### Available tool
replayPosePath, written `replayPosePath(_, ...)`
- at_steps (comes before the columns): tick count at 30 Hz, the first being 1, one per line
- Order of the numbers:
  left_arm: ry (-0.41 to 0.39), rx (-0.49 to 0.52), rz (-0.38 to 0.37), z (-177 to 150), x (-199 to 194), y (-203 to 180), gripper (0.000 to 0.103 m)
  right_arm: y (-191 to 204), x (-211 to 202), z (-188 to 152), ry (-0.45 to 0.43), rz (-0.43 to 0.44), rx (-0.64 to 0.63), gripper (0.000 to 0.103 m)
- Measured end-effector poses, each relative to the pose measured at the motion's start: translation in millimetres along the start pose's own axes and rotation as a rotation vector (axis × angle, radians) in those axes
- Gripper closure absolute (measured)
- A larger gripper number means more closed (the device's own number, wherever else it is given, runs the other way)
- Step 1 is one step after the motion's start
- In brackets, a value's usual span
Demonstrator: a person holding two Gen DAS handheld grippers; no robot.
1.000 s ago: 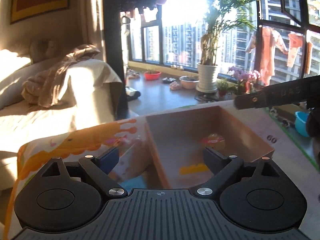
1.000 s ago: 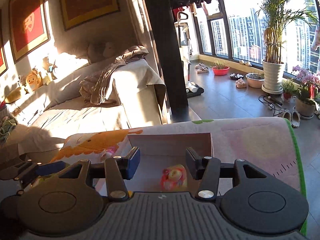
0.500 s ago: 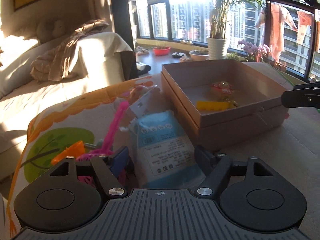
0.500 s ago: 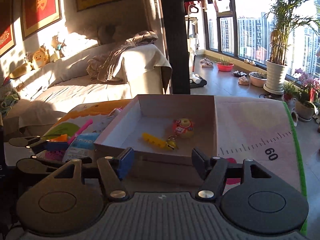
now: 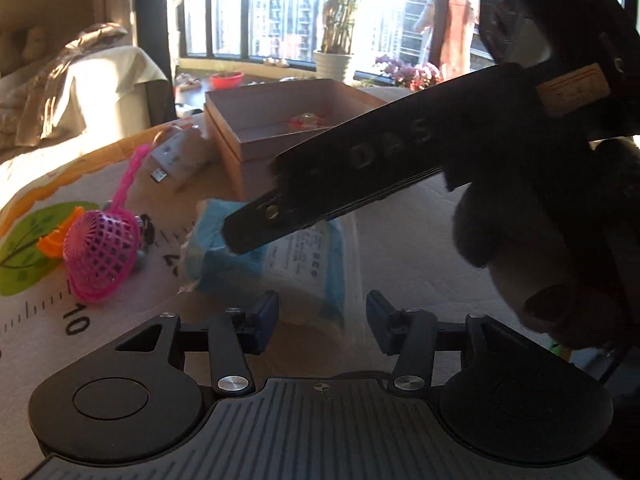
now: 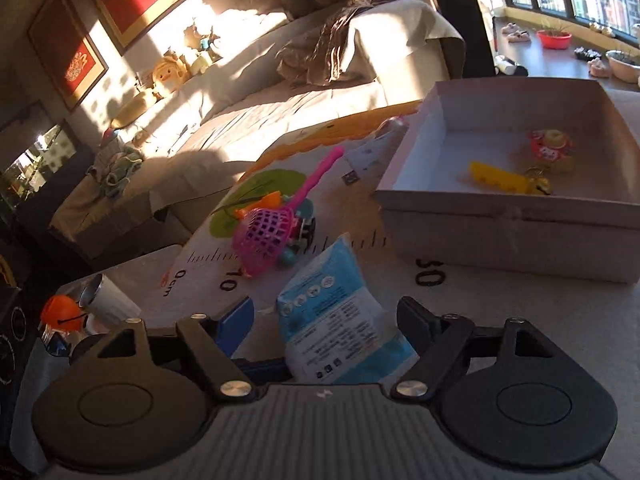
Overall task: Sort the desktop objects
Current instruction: 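Grasp the blue-and-white packet with the right gripper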
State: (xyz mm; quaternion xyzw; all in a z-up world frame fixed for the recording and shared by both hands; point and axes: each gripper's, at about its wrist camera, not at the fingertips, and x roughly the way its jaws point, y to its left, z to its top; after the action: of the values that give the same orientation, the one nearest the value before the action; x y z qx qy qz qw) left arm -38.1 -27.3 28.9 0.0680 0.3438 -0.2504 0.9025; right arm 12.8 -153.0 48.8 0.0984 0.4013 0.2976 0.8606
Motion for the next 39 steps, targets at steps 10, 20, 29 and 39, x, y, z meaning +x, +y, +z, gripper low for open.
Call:
replayPosePath(10,-0.063,-0.034,0.139,-2.7,-14.6,29.9,0.012,-30.4,-28.8,-14.6,-0.008,-0.248,-0.035,0.057)
replayPosePath(20,-0.053,-0.219,0.449,23.8,1.7,115.1,0.009,0.3,-32.2,-24.0,-0.070,-0.185,-0.226,0.027)
replayPosePath(29,-0.001,-0.225,0.403,33.2,21.1,121.7,0.009,35.0,16.9,-18.9,-0.013,-0.148,-0.330,0.050)
replayPosePath(39,0.021,-0.191,0.384,32.5,29.1,109.3,0.027,-35.5,-64.5,-56.5,-0.098,-0.356,-0.077,0.049)
